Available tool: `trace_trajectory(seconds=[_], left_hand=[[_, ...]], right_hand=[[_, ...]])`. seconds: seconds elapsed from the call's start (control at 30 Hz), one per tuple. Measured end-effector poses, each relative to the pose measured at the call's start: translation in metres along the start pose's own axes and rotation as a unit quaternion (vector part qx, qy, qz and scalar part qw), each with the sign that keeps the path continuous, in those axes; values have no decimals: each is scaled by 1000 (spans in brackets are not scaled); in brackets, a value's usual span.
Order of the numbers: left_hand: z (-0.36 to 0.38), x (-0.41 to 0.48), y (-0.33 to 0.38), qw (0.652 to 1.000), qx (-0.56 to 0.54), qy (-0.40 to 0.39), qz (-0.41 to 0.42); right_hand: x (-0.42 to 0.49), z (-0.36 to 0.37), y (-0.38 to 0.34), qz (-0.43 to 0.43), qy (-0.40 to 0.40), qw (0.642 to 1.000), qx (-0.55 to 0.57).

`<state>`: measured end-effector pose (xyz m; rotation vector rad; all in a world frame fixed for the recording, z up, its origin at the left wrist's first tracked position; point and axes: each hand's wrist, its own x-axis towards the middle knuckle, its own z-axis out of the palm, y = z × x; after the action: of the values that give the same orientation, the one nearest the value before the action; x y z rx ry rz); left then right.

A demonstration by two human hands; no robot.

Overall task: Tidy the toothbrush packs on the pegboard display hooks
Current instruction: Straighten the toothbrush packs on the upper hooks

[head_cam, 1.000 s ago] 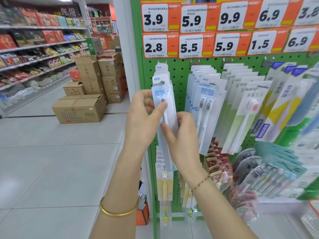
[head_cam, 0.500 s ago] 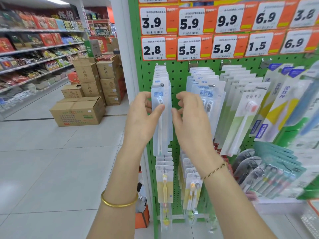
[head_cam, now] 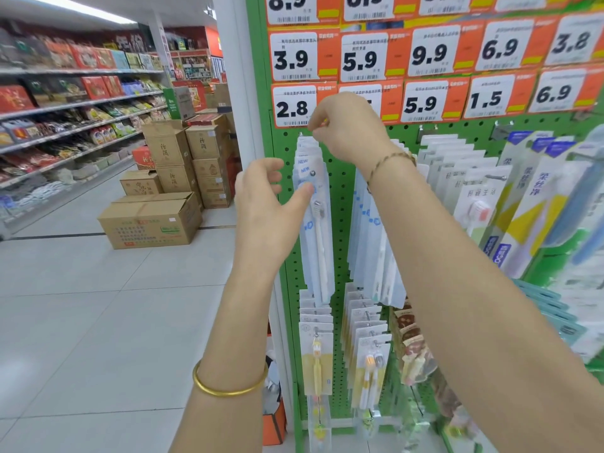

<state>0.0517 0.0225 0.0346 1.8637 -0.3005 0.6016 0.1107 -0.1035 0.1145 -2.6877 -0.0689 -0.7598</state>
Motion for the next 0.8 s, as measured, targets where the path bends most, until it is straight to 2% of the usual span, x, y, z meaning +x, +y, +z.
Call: trace_trajectory(seconds=[0.13,0.33,0.53,0.8], left_hand=[[-1,2,2,1000,-16,0,-6],[-3,3,1,1000,-29,-2,-8],[-3,2,1,999,-40,0,-16],[1,-3,4,999,-37,17,-7]], right_hand=[[22,14,1,25,-45,999,8],[36,26,5,50,-29,998,12],[40,23,8,71,-58,995,29],[23,6,7,92,-53,994,2]])
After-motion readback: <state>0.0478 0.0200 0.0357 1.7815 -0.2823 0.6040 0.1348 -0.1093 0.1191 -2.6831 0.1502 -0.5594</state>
